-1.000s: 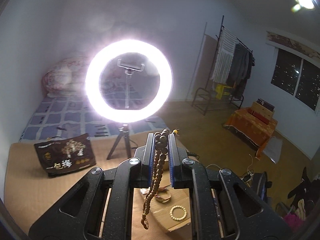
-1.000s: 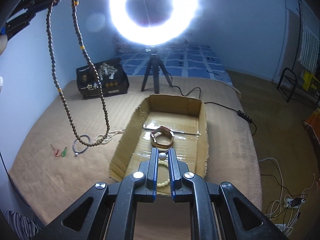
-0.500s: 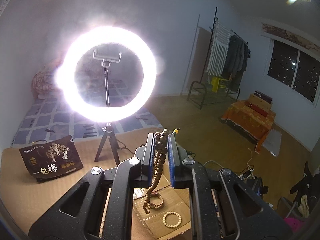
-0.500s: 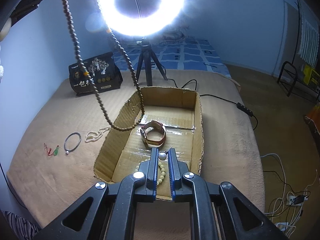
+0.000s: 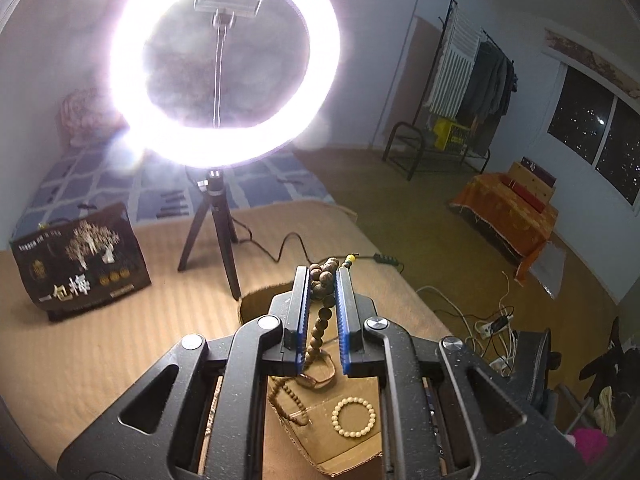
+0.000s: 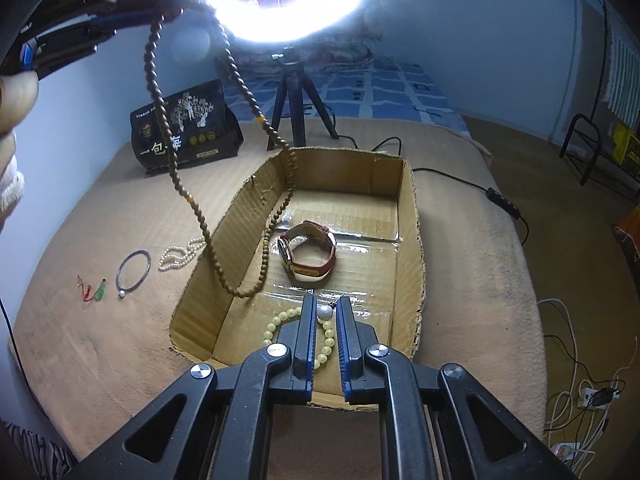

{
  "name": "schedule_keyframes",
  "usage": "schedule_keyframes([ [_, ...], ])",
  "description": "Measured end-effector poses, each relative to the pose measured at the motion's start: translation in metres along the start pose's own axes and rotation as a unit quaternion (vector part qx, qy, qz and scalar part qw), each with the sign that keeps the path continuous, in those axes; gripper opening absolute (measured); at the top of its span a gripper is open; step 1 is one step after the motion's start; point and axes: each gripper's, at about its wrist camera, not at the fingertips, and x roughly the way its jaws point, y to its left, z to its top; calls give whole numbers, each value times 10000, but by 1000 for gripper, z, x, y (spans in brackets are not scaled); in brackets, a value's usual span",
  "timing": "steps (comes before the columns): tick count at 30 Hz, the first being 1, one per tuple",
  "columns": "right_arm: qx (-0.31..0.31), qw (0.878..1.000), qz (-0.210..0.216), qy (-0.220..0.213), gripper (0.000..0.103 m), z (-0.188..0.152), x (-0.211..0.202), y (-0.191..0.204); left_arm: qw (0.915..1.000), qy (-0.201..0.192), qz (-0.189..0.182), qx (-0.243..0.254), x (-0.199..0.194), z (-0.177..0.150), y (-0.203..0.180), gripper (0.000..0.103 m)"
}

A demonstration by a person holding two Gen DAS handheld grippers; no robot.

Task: Organize jewelry
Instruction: 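Lift the mala with the left tool over the box while the right tool carries the earrings there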

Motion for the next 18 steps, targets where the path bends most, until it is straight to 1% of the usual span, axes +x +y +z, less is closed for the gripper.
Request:
schedule_keyframes([
  [10,42,9999,-62,147,7,-3,14,-1,9993,343,-89,-95,29,-19,3,10],
  [16,32,9998,-79,169,8,-3,17,0,9989,452,-156,28,36,-23,-2,11],
  [17,27,9998,-88,170,12,-3,17,1,9988,470,-143,46,37,-24,-2,13],
  [18,8,9998,-109,154,23,-3,16,2,9987,485,-146,56,37,-24,-2,21],
])
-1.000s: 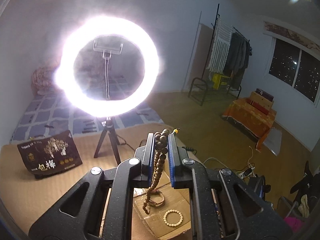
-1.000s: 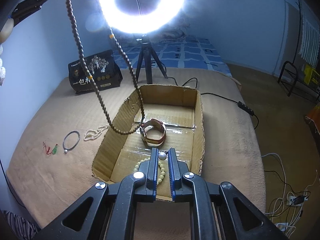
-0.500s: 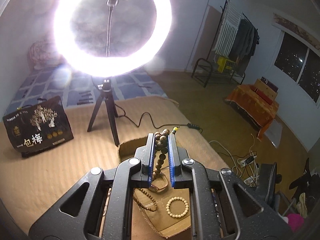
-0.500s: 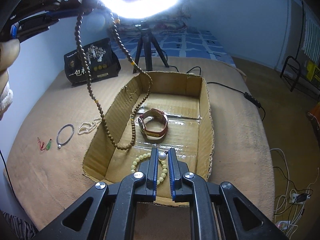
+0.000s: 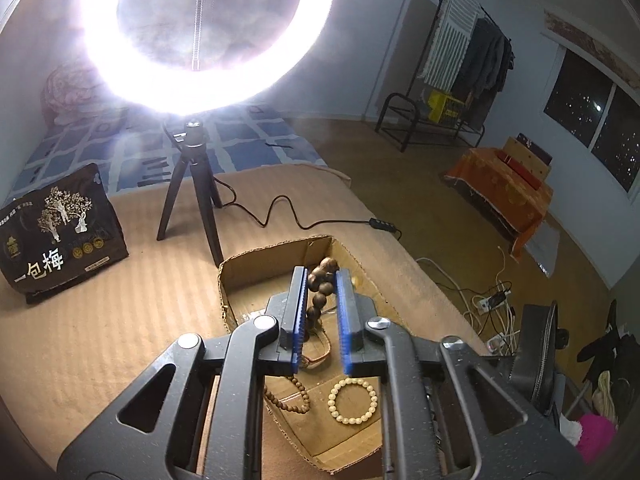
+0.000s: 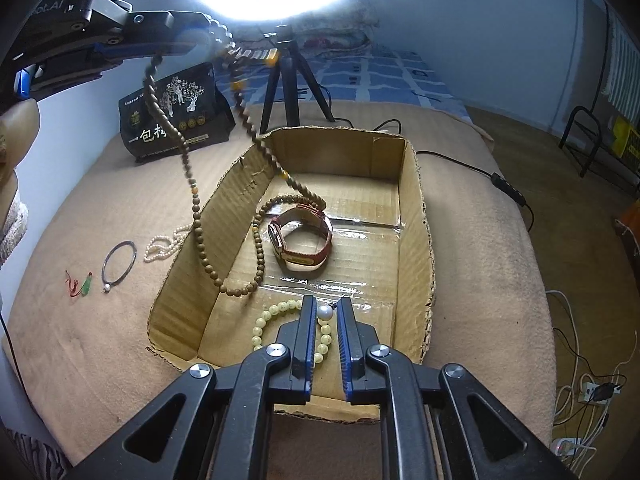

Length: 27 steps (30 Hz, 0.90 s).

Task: Organize jewelry
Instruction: 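Lift the mala with the left tool over the box while the right tool carries the earrings there, then open both tools to drop the mala and earrings into the box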

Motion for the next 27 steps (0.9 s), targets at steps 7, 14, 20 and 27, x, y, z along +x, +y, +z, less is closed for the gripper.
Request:
schedule_keyframes([
  [7,-88,9998,-114,-123,60,1,-7,6,9998,-91,175,52,-9,-1,6,37],
  [14,-104,9997,-154,-170,69,2,-11,15,9994,-141,308,-50,-24,-5,26,37],
  [20,-152,9996,-120,-212,74,5,-18,29,9985,-208,493,-67,-45,-11,47,37],
  [27,-279,9990,55,-356,82,17,-28,54,9965,-291,755,-208,-78,-26,84,38],
])
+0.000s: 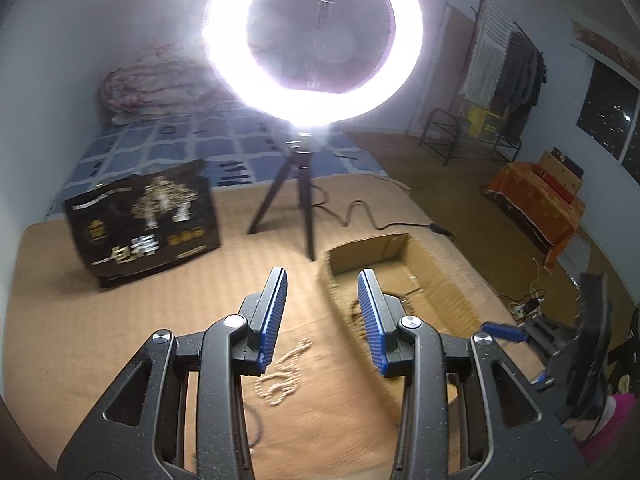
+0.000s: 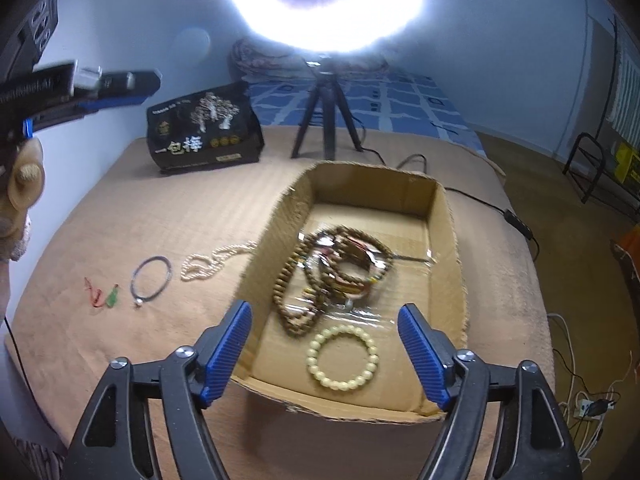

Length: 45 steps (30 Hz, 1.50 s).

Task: Organize jewelry
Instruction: 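Open both tools to drop the mala and earrings into the box, then grasp the green jade pendant with the left tool while the right tool approaches the blue bangle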

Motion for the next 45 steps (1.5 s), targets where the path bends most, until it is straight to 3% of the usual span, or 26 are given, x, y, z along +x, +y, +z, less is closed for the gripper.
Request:
schedule_keyframes([
  [3,-65,9999,81,-56,87,6,-2,11,9998,-87,169,-89,-14,-9,25,60],
  [4,-91,9999,124,-62,88,8,-2,16,9994,-164,269,-117,-21,-14,36,62],
  [11,-401,9987,308,-37,92,17,5,51,9973,-19,689,-258,-47,-48,91,62],
  [20,-574,9958,711,100,92,26,25,93,9947,426,751,-561,-56,-113,138,62],
  [28,-545,9916,1087,435,91,27,56,122,9928,871,501,-649,-39,-167,139,62],
  [30,-451,9897,1230,574,86,27,67,128,9926,907,446,-674,-34,-174,137,62],
  [34,-329,9862,1417,788,81,28,85,138,9912,1041,296,-756,-19,-189,132,48],
  [38,-149,9799,1680,1064,73,28,106,146,9904,1138,299,-723,-8,-199,129,48],
  [43,-143,9759,1764,1279,73,25,126,159,9905,1189,302,-625,2,-203,125,47],
  [45,-148,9746,1781,1348,73,23,132,163,9905,1201,332,-577,5,-203,123,40],
])
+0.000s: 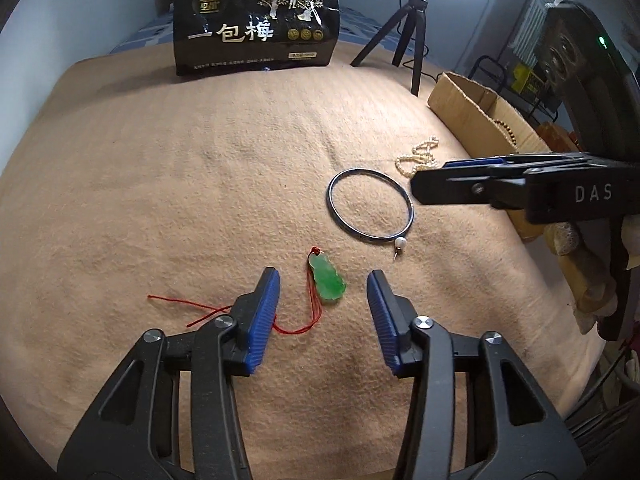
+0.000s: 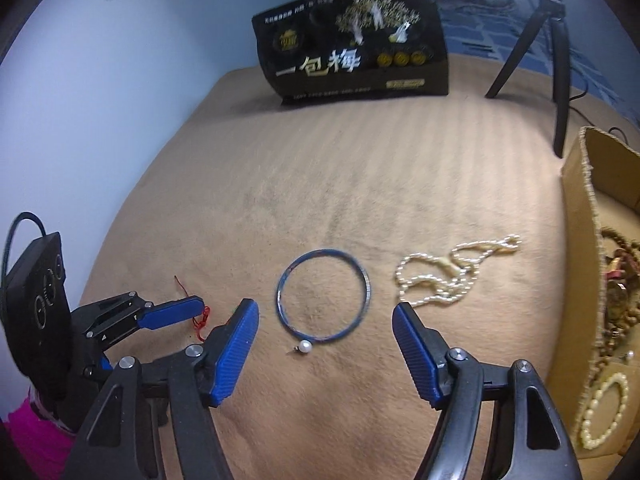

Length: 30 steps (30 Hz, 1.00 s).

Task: Organize jewelry
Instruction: 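Grasp the green jade pendant with the left tool while the right tool approaches the blue bangle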

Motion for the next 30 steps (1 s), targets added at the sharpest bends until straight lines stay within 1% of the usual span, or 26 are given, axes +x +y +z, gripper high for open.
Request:
schedule_keyframes([
  [1,9,10000,-8,35,73,0,3,0,10000,18,12,8,2,1,0,36],
  [6,89,9998,-90,144,73,4,17,0,10000,28,-2,-62,10,2,1,36],
  [9,85,9997,-146,196,73,5,23,2,9999,89,-54,-47,14,1,0,27],
  [11,47,9994,-276,215,73,6,27,2,9999,116,-30,-60,17,0,0,26],
  [13,27,9992,-326,244,73,6,31,3,9999,131,14,-80,20,0,1,20],
  [14,27,9991,-342,257,73,6,33,3,9999,133,28,-106,21,0,2,18],
  [17,-44,9986,-448,290,73,8,40,5,9997,124,3,-189,21,0,6,18],
  [27,-461,9941,-884,416,75,9,56,19,9993,74,238,-281,12,-5,20,17],
  [28,-511,9935,-915,436,76,10,58,22,9992,71,253,-292,11,-6,22,17],
  [30,-591,9931,-912,452,83,9,60,25,9991,62,286,-316,9,-7,26,17],
])
